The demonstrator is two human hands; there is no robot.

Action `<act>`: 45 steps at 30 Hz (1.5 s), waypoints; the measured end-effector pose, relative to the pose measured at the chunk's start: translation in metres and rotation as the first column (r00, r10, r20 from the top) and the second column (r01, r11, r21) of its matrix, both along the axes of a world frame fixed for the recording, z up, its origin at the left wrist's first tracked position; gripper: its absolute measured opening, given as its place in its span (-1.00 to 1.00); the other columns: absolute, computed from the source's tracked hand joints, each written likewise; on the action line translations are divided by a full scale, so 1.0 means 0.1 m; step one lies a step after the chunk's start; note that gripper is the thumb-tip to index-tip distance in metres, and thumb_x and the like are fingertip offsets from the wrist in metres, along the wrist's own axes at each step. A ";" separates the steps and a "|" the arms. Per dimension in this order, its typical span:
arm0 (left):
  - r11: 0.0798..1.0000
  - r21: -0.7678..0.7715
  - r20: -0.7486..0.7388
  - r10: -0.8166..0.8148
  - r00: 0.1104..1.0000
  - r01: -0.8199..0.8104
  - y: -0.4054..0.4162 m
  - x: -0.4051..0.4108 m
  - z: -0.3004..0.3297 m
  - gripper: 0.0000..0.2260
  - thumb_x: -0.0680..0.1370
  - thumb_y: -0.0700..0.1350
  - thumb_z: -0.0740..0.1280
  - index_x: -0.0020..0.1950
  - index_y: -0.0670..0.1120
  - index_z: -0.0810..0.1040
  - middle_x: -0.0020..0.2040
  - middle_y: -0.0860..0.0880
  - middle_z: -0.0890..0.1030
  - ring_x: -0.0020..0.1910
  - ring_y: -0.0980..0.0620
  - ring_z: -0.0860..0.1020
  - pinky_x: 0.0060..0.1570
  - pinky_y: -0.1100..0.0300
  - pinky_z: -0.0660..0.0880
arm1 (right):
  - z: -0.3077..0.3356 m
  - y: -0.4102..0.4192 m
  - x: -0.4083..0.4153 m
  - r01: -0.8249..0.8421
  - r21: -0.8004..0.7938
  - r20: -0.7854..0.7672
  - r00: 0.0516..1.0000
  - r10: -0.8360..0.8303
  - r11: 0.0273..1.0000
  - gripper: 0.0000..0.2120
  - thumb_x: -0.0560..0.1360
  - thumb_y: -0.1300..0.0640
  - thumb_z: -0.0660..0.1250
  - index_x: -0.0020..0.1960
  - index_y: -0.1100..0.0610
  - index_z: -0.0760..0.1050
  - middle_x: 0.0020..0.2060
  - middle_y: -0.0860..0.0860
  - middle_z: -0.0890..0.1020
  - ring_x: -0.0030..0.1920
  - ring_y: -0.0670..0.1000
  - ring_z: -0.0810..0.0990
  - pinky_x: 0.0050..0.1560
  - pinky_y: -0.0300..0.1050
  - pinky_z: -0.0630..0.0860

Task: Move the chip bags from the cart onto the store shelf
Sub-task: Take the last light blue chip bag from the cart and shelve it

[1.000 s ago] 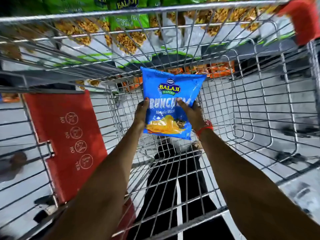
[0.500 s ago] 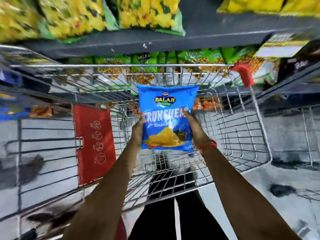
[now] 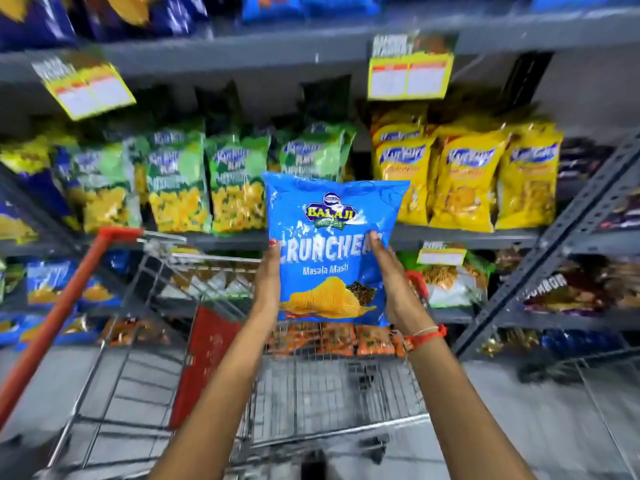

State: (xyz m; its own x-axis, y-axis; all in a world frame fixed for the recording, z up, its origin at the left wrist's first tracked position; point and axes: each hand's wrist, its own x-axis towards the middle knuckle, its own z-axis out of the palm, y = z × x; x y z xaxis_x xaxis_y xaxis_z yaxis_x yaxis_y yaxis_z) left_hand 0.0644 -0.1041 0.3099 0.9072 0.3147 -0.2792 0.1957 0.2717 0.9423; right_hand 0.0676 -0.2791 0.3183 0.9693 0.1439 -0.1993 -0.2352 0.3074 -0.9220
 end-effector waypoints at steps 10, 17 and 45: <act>0.994 -0.001 0.428 -0.094 0.899 0.105 -0.26 0.24 1.55 -0.49 0.52 0.19 0.15 0.38 -0.05 0.38 0.34 -0.08 0.50 0.26 -0.08 0.52 0.08 0.09 0.57 | 1.66 -0.31 0.20 0.109 0.009 0.370 0.923 -0.105 0.994 -0.57 0.47 -0.19 0.27 0.28 -0.06 0.48 0.08 -0.32 0.60 0.09 -0.39 0.53 0.13 -0.38 0.47; 0.972 0.074 0.583 -0.225 0.781 0.225 -0.53 0.76 2.58 -0.59 0.56 0.14 0.12 0.32 -0.02 0.43 0.22 0.00 0.58 0.08 0.08 0.62 -0.01 0.20 0.62 | 2.68 -0.57 0.65 0.269 -0.013 0.551 0.806 -0.218 0.963 -0.76 0.53 -0.16 0.22 0.18 -0.20 0.46 0.25 -0.22 0.48 0.37 -0.19 0.35 0.35 -0.19 0.23; 0.966 0.230 0.543 -0.228 0.808 0.118 -1.46 2.63 3.34 -0.56 0.58 0.15 0.06 0.36 -0.06 0.35 0.22 0.04 0.47 0.15 0.01 0.48 0.12 0.09 0.41 | 3.27 -1.24 2.66 0.624 -0.184 0.563 0.700 -0.439 0.759 -0.44 0.27 -0.53 0.11 -0.26 -0.06 0.51 -0.19 -0.05 0.60 -0.04 0.14 0.54 0.05 0.06 0.39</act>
State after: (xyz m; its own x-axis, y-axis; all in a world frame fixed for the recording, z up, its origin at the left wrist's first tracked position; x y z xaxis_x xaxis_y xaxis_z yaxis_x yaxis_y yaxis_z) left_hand 0.3277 -0.2506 0.6443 0.9316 0.1313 0.3390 -0.3529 0.1033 0.9299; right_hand 0.3331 -0.4030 0.6449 0.8376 -0.4117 0.3591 0.3470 -0.1067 -0.9318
